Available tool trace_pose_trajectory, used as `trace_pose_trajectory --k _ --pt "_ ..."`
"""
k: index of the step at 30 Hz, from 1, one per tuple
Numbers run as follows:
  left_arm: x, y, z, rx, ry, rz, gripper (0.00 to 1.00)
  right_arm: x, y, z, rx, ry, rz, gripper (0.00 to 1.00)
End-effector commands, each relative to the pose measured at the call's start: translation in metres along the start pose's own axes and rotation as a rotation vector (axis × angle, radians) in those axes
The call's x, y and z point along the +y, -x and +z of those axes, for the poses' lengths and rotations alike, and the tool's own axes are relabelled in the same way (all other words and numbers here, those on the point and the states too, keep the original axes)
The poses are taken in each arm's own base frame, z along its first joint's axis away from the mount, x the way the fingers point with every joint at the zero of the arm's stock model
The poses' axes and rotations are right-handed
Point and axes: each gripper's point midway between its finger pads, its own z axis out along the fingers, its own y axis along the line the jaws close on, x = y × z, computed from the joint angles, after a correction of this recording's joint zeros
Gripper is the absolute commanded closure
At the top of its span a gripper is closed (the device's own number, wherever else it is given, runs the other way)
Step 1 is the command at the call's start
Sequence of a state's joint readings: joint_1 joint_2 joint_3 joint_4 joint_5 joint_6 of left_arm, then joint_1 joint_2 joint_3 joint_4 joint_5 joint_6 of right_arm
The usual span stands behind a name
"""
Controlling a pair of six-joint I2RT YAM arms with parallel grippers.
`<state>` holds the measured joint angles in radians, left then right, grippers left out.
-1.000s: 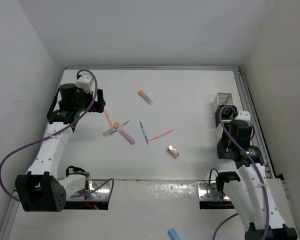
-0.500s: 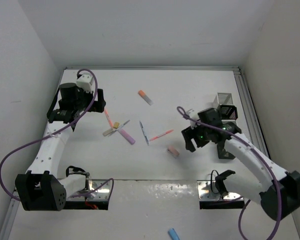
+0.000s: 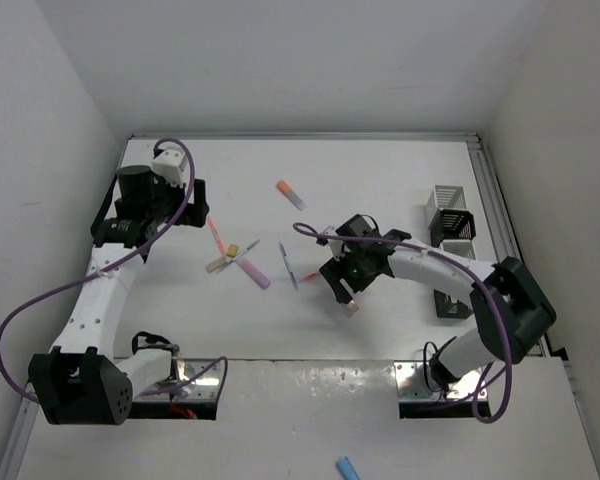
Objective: Sort the stationery into containers
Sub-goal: Pick up the stapler from the center of the board.
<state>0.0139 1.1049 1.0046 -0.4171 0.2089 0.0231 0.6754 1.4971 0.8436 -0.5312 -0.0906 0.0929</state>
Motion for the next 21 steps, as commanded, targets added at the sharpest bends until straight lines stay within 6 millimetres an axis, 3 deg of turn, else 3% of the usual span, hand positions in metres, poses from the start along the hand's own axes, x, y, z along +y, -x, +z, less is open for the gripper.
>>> trace_pose_trajectory --k 1,12,17,20,21 --pt "0.003 0.015 -0.012 -0.051 0.020 0.027 0.01 0.007 0.036 0.002 -0.093 0.010 -0.001 0.29" --pt "0.002 0.010 -0.002 -0.030 0.006 0.018 0.01 0.009 0.011 0.021 -0.014 0.018 -0.005 0.45" --pt "0.000 0.015 -0.002 -0.040 -0.005 0.015 0.01 0.008 -0.001 0.025 0.020 0.023 -0.030 0.44" --pt "0.001 0.014 -0.002 -0.034 -0.002 0.017 0.01 0.008 -0.005 0.026 0.019 0.021 -0.047 0.52" --pt "0.001 0.014 -0.002 -0.036 -0.002 0.019 0.01 0.008 -0.006 0.027 0.024 0.023 -0.054 0.59"
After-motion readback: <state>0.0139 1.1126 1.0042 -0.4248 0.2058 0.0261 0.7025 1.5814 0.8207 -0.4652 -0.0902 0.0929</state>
